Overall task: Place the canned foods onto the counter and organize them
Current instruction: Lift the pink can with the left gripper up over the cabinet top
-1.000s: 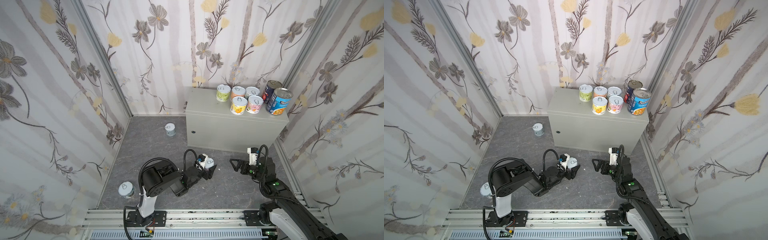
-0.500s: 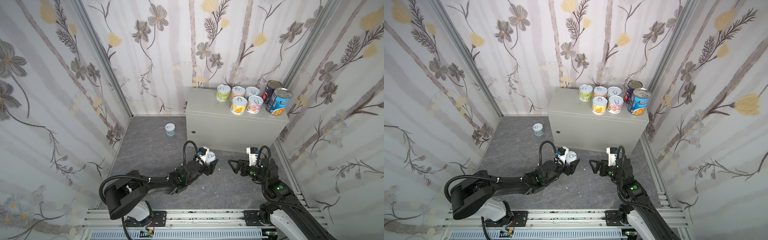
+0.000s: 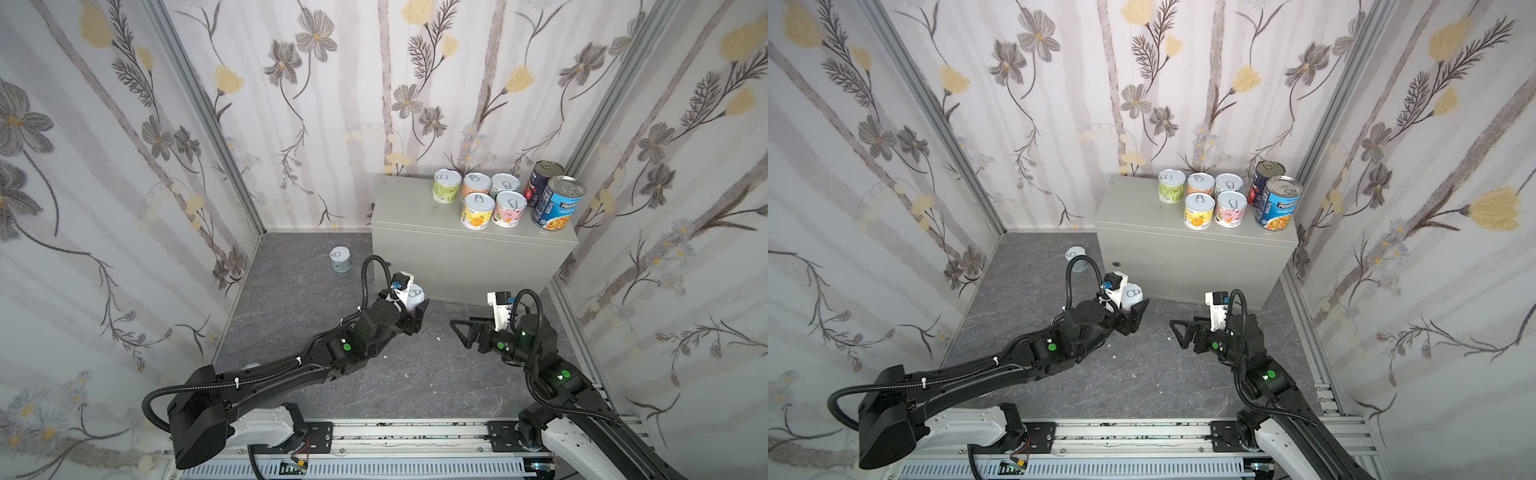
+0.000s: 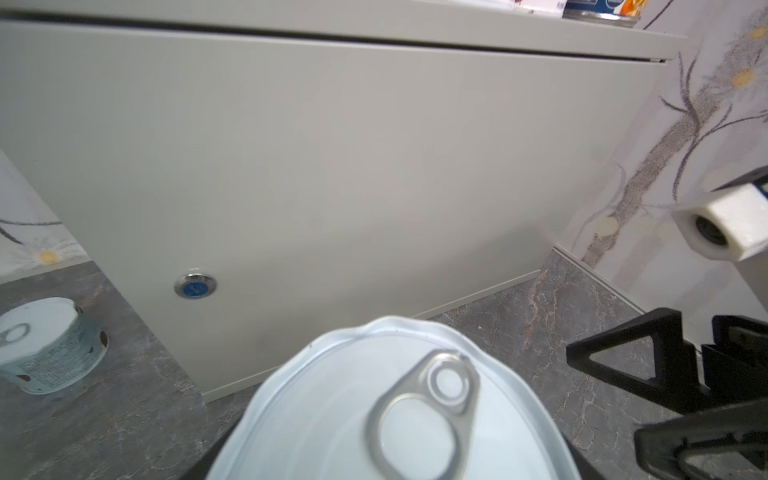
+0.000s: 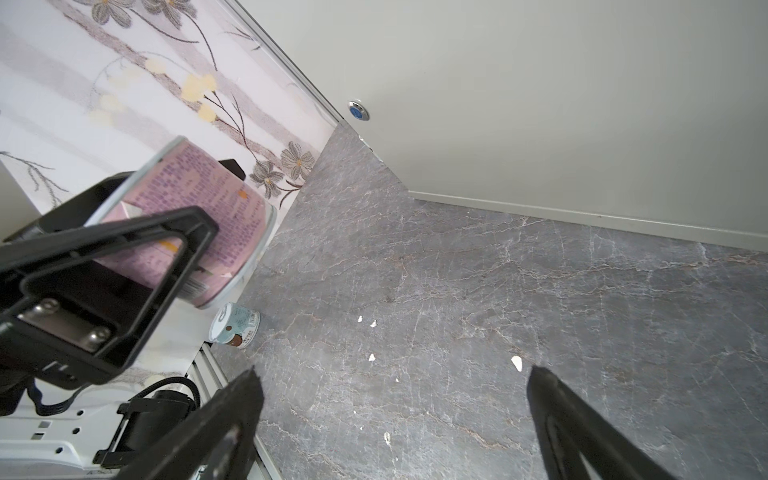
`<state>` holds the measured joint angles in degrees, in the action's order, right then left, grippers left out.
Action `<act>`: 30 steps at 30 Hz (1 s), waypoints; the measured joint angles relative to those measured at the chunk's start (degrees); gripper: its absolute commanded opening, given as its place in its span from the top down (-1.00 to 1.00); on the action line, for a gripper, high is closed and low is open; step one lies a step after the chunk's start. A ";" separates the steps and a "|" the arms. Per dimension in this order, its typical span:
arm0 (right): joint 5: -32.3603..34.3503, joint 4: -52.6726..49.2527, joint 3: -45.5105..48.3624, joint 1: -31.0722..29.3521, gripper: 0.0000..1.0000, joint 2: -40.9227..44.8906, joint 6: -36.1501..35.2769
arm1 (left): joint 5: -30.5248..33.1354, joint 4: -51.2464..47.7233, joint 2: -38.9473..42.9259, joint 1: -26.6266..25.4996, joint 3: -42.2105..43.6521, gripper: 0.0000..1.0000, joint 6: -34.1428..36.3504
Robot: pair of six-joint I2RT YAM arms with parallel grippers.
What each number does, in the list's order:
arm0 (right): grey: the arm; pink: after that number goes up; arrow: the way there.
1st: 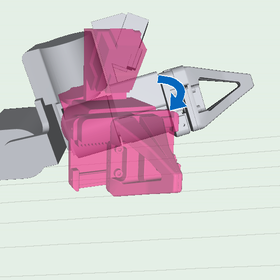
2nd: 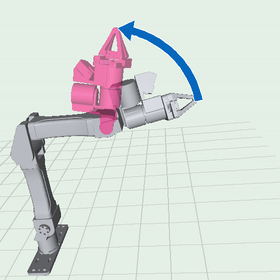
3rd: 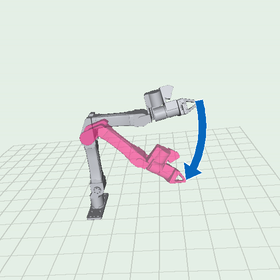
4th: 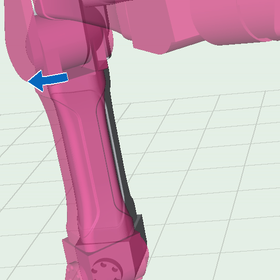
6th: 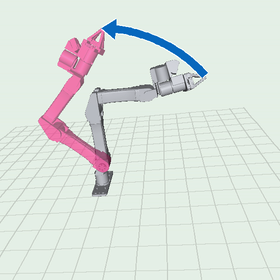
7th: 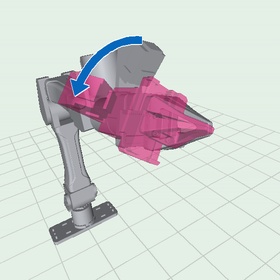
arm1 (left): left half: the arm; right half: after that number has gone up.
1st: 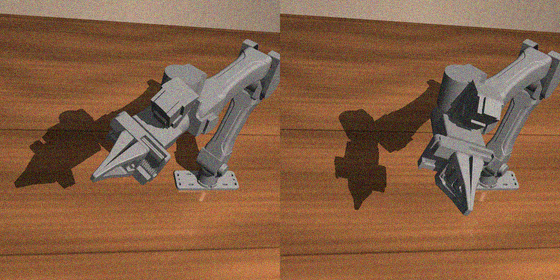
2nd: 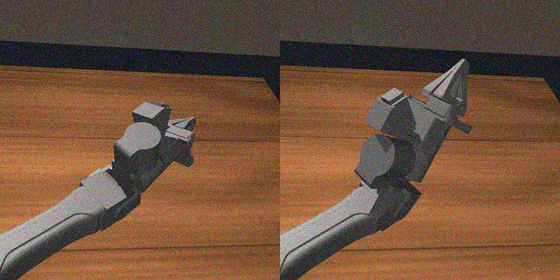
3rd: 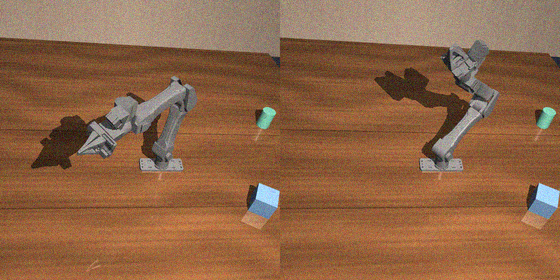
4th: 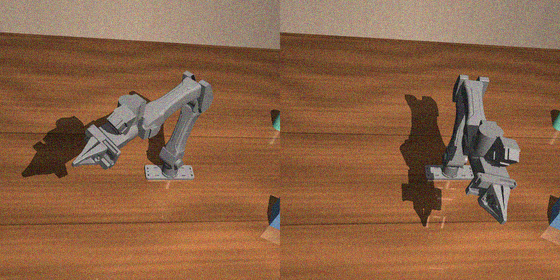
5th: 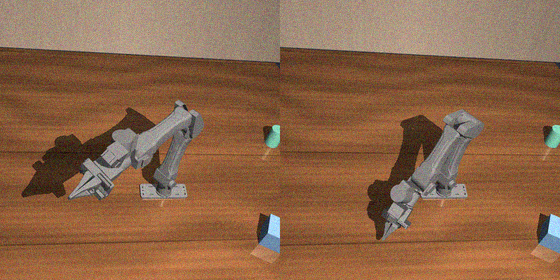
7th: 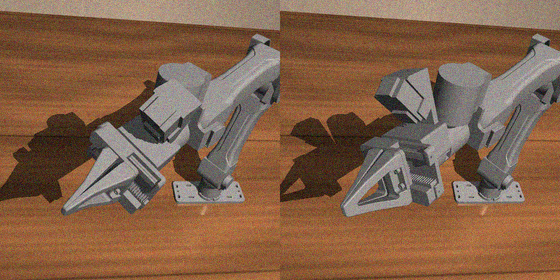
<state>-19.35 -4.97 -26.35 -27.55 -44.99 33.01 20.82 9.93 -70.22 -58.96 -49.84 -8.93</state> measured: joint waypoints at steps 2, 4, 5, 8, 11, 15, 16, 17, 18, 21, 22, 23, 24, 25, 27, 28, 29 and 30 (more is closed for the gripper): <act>0.02 0.11 -0.57 -0.68 -0.99 -0.57 0.20 | 0.15 -4.61 -0.07 0.52 -4.13 -0.45 0.81; 0.15 0.11 -0.87 -1.31 -0.99 -1.14 0.57 | 0.42 -8.70 -0.74 1.16 -9.03 -0.45 1.18; 0.22 0.07 -0.92 -1.46 -0.99 -1.14 0.57 | 0.42 -10.14 -1.16 1.42 -11.19 -0.45 1.22; 0.24 0.17 -1.07 -1.64 -1.00 -1.09 0.57 | 0.26 -15.06 -3.41 2.36 -18.56 -0.45 1.53; 0.68 0.17 -1.07 -1.70 -0.99 -1.09 0.57 | -0.17 -19.87 -6.38 3.28 -25.44 -0.45 2.95; 0.68 0.55 -0.74 -1.68 -0.99 -1.22 0.52 | -1.99 -24.55 -10.43 5.31 -34.10 -0.45 4.02; 0.68 0.79 -0.61 -1.70 -0.99 -1.29 0.42 | -2.43 -25.42 -11.56 5.86 -36.13 -0.45 4.20; 0.68 1.07 -0.39 -1.70 -0.99 -1.51 0.37 | -2.93 -26.51 -12.87 6.38 -38.38 -0.44 4.22; 0.66 1.38 -0.13 -1.70 -0.99 -1.64 0.33 | -3.15 -27.23 -13.94 6.78 -40.11 -0.44 4.37; 0.63 2.93 0.68 -1.70 -0.99 -1.95 -0.11 | -4.26 -29.75 -17.73 7.50 -46.12 -0.44 5.16; 0.61 3.50 0.90 -1.68 -0.99 -1.99 -0.09 | -4.83 -30.49 -19.08 7.61 -48.19 -0.44 5.68; 0.59 3.98 1.07 -1.68 -0.99 -2.34 -0.13 | -5.09 -31.30 -20.52 7.72 -50.45 -0.44 5.86; 0.57 4.46 1.14 -1.68 -0.99 -2.73 -0.31 | -5.38 -31.74 -21.70 7.82 -52.17 -0.44 6.01; 0.55 5.16 1.18 -1.68 -0.99 -3.26 -0.52 | -5.88 -32.24 -23.10 7.98 -54.18 -0.44 6.38; 0.37 5.97 1.20 -1.70 -0.99 -4.57 -0.59 | -6.08 -33.11 -25.49 8.26 -57.66 -0.43 7.19; 0.31 6.12 1.29 -1.70 -0.99 -5.03 -0.74 | -6.08 -33.75 -26.84 8.50 -59.58 -0.43 7.28; 0.22 6.49 1.36 -1.73 -0.99 -5.62 -0.87 | -6.10 -34.18 -28.02 8.76 -61.16 -0.43 7.48; 0.17 7.10 1.44 -1.73 -0.99 -6.23 -1.16 | -6.10 -34.42 -29.05 8.96 -62.49 -0.43 7.61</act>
<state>-19.18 2.13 -24.91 -29.28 -51.22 31.86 14.72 -24.49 -99.26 -50.00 -112.33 -1.32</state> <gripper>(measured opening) 0.996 0.736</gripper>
